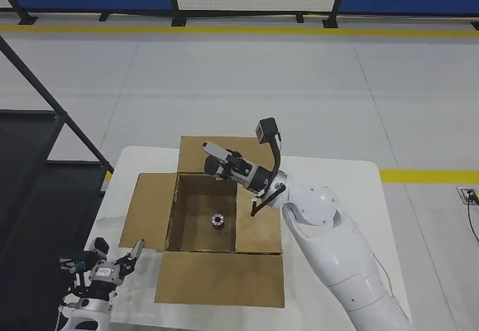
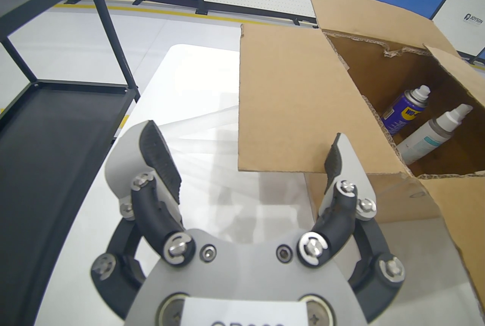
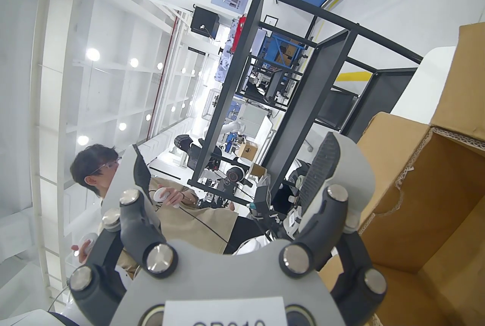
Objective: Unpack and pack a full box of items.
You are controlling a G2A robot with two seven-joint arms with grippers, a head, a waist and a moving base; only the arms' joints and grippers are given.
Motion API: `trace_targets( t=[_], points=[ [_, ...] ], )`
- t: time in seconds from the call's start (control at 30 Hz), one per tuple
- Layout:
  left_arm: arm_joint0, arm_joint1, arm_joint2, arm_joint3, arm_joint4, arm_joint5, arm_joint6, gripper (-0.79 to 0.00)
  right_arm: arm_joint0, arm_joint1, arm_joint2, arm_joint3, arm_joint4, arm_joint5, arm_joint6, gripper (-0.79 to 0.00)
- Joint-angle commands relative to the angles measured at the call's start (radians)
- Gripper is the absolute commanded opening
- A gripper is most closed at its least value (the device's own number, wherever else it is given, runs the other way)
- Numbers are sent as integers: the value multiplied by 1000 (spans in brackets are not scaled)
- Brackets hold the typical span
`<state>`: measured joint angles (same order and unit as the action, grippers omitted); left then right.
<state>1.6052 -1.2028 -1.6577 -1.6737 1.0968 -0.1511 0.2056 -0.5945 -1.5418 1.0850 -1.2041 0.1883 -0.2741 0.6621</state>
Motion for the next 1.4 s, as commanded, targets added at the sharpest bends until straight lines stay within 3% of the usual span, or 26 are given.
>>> trace_targets(
  t=[0.0, 0.67, 0.97, 1.13, 1.23, 1.37],
  points=[
    [0, 0, 0, 0, 0, 0, 0, 0, 0, 0, 0, 0, 0, 0, 0, 0],
    [0, 0, 0, 0, 0, 0, 0, 0, -3, 0, -1, -3, -3, -1, -2, 0],
    [-20, -5, 15, -5, -17, 41, -76, 0, -128, 30, 56, -150, -70, -70, 45, 0],
    [-25, -8, 34, -10, 14, 84, -95, 0, -251, 57, 130, -282, -115, -145, 57, 0],
    [11, -12, 47, -52, 33, 105, -57, 0, -349, 74, 192, -360, -120, -207, 53, 0],
    [120, -13, 46, -171, 70, 96, 21, 0, -465, 93, 270, -416, -100, -296, 53, 0]
  ],
)
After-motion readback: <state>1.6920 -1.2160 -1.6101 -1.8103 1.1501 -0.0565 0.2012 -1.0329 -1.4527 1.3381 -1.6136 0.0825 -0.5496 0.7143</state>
